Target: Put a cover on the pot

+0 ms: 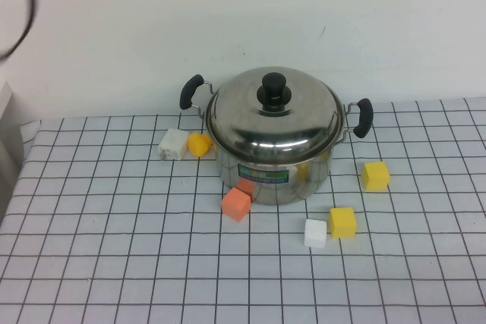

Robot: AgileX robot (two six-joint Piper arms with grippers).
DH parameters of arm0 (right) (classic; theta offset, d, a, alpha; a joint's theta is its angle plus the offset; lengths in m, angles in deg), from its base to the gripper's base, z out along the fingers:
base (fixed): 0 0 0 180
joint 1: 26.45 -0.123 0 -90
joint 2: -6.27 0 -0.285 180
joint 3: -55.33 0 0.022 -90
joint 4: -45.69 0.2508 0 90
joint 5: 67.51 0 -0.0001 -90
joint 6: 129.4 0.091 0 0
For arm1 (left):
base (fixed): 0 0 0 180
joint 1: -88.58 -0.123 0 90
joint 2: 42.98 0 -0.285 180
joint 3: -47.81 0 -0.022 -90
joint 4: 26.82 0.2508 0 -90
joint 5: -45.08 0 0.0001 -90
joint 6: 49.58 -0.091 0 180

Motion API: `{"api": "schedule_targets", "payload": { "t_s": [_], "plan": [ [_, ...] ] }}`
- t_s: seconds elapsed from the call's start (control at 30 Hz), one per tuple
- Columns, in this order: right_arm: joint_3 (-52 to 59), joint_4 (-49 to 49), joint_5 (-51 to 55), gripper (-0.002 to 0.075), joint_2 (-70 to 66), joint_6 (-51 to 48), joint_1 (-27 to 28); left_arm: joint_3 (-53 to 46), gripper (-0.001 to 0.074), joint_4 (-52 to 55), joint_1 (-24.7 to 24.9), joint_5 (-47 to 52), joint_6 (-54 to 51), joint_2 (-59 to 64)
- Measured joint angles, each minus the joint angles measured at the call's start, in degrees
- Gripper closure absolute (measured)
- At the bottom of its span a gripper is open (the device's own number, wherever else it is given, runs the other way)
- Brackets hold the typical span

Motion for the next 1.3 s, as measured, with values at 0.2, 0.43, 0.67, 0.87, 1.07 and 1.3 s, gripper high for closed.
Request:
{"api": "schedule_targets", "payload": {
  "t_s": [0.2, 0.43, 0.67, 0.87, 1.07, 1.3],
  "plan": [
    [0.0, 0.0, 0.0, 0.0717, 0.0, 0.0, 0.0, -18.8, 0.0735, -1.8, 0.0, 0.3, 0.0, -18.0],
    [0.0, 0.0, 0.0, 0.0717, 0.0, 0.0, 0.0, -39.5, 0.0735, -3.6, 0.0, 0.7, 0.5, -37.6],
    [0.0, 0.0, 0.0, 0.0717, 0.0, 0.0, 0.0, -52.5, 0.0735, -5.4, 0.0, 0.9, 2.8, -48.0],
    [0.0, 0.0, 0.0, 0.0717, 0.0, 0.0, 0.0, -58.7, 0.0736, -7.2, 0.0, 0.9, 6.3, -50.8],
    [0.0, 0.0, 0.0, 0.0717, 0.0, 0.0, 0.0, -60.4, 0.0736, -6.9, 0.0, 1.7, 15.5, -50.8],
    [0.0, 0.0, 0.0, 0.0717, 0.0, 0.0, 0.0, -60.4, 0.0736, 1.6, -1.8, 1.2, 21.9, -50.9]
  ]
}}
